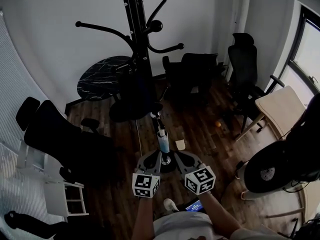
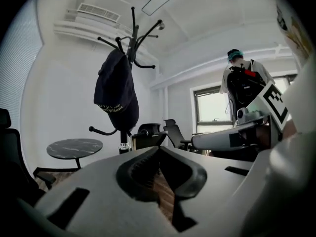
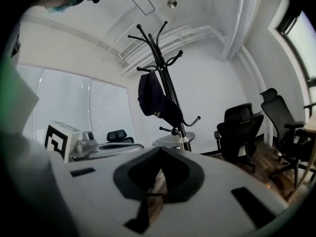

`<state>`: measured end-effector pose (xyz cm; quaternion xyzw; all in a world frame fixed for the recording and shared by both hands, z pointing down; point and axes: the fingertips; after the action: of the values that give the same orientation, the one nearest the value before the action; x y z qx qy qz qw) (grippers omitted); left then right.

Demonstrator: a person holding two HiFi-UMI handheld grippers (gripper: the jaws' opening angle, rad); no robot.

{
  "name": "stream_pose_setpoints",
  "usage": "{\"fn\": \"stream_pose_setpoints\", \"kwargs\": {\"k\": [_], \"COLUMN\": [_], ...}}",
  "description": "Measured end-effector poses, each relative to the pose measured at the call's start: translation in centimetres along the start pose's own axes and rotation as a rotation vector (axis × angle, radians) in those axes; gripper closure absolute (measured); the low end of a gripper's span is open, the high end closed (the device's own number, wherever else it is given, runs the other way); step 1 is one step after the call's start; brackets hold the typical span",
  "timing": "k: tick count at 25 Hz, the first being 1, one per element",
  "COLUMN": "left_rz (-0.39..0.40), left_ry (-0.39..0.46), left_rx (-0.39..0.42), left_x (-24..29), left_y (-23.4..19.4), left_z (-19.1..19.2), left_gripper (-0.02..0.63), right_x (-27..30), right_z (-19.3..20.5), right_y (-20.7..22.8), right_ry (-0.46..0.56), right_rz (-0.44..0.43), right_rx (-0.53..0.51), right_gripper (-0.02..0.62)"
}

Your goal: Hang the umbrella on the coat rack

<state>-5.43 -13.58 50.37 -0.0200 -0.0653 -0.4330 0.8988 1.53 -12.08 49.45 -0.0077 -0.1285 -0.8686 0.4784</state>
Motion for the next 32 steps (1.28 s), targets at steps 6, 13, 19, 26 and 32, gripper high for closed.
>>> {"fn": "stream_pose_setpoints", "kwargs": {"k": [6,13,19,26,32], "left_rz": [-0.061,-0.110,-0.158,-0.193,-0.203], "left_ry": [0.003,0.077,0.090,0.096,0.134], "left_rx": [-0.063,-0.104,-0.115,-0.133,-0.166], "left_x": [-2.0,-5.5,-7.2,-8.6,-9.9], "left_y": [4.4,9.6,13.2,14.8,15.2], "left_z": [-1.0,-2.3,-1.6,-1.5,-1.9], "left_gripper": [0.586,0.586,0.586,0.586,0.586], "right_x": [-5.2,-11.4,-15.5,-17.4,-18.1], "right_z": [-1.2,-1.5,0.1,0.1,0.6], "right_y": [-0.6,-0.9,-0.5,-0.1,-0.5], "right_ry": [0.033,0.061,0.046,0.048,0.021], "right_rz": [-0.053,-0.074,-0.062,-0.051,-0.048], "right_rx": [-0.056,-0.069,-0.100,-0.115,-0.138], "right_gripper": [0.583,0.583,0.583,0.583,0.584]}}
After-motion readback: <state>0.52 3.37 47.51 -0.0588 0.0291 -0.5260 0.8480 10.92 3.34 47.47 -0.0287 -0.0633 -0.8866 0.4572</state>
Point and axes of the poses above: the fingertips, and each gripper's own axes: x forward along the fingers, y to its right, z out of its underside, and after that the axes turned 8 degrees about z, right-handed
